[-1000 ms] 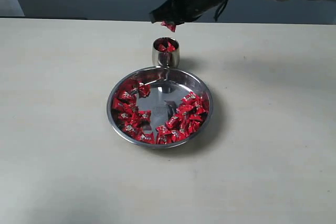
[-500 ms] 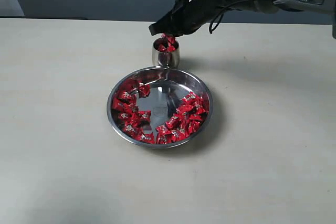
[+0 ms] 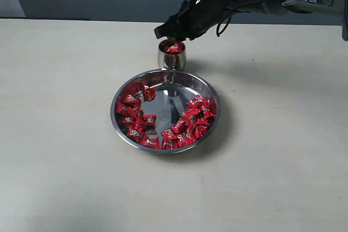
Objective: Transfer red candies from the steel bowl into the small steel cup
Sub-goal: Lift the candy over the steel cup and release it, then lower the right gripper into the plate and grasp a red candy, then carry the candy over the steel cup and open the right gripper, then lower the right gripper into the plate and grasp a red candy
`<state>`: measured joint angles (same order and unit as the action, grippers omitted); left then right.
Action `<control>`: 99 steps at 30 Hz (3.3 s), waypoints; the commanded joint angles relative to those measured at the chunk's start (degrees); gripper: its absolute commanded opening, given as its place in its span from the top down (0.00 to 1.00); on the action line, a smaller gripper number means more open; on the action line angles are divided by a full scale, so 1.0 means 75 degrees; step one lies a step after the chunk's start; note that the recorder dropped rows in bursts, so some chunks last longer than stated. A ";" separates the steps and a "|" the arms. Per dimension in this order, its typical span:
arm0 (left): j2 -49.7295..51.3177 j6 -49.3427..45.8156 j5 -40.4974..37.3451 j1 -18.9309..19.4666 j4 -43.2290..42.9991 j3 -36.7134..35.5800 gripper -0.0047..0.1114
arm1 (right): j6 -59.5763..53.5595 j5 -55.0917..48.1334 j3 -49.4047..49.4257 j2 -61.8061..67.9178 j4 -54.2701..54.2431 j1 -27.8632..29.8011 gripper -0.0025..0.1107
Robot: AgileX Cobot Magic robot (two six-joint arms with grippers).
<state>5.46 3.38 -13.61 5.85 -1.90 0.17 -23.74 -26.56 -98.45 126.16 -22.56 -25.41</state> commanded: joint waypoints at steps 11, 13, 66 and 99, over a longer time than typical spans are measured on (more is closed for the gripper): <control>-0.0052 0.0017 0.0032 -0.0039 -0.0035 -0.0023 0.96 | -0.1625 -0.1801 -0.0019 0.0036 -0.1155 -0.0612 0.57; -0.0052 0.0017 0.0032 -0.0039 -0.0035 -0.0023 0.96 | -0.1625 -0.1858 -0.0019 0.0200 -0.1220 -0.0612 0.56; -0.0052 0.0017 0.0032 -0.0039 -0.0035 -0.0023 0.96 | -0.0834 0.0132 -0.0019 -0.0325 -0.0454 0.0065 0.98; -0.0052 0.0017 0.0032 -0.0039 -0.0035 -0.0023 0.96 | -0.2432 -0.3025 -0.0019 -0.0090 -0.2349 0.0164 0.71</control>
<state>5.46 3.38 -13.61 5.85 -1.90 0.17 -35.62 -42.17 -98.45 126.22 -35.57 -24.29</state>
